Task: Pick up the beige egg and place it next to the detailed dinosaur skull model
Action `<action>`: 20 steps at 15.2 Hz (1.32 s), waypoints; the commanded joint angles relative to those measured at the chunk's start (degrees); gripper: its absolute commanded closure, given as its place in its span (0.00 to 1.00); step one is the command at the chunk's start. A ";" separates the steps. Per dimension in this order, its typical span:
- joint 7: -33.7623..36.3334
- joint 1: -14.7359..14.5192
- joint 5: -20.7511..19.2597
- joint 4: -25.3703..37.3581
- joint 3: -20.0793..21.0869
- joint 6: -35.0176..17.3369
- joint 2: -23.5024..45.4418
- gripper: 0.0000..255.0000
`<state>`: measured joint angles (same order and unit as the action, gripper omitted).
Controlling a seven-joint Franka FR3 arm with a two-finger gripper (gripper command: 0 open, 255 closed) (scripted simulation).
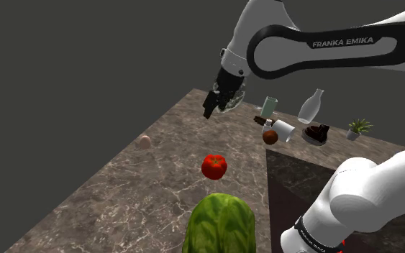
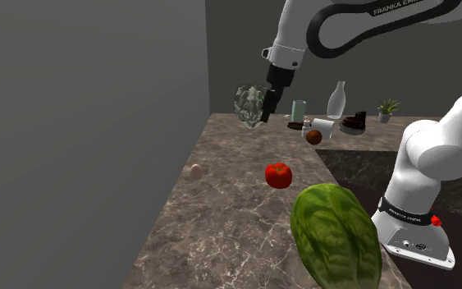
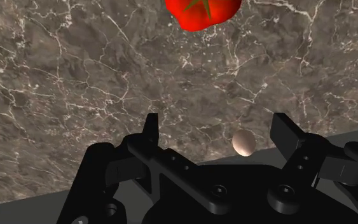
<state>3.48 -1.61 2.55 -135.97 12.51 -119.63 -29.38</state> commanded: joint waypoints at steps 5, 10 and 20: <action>4.87 0.87 -2.68 2.11 4.19 -10.54 11.38 0.00; 10.70 1.92 -8.09 6.56 7.47 -17.29 22.17 0.00; 24.78 -1.30 -24.80 22.06 7.77 -23.70 45.27 0.00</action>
<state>26.41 -2.04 -20.14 -115.59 20.67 -142.51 13.20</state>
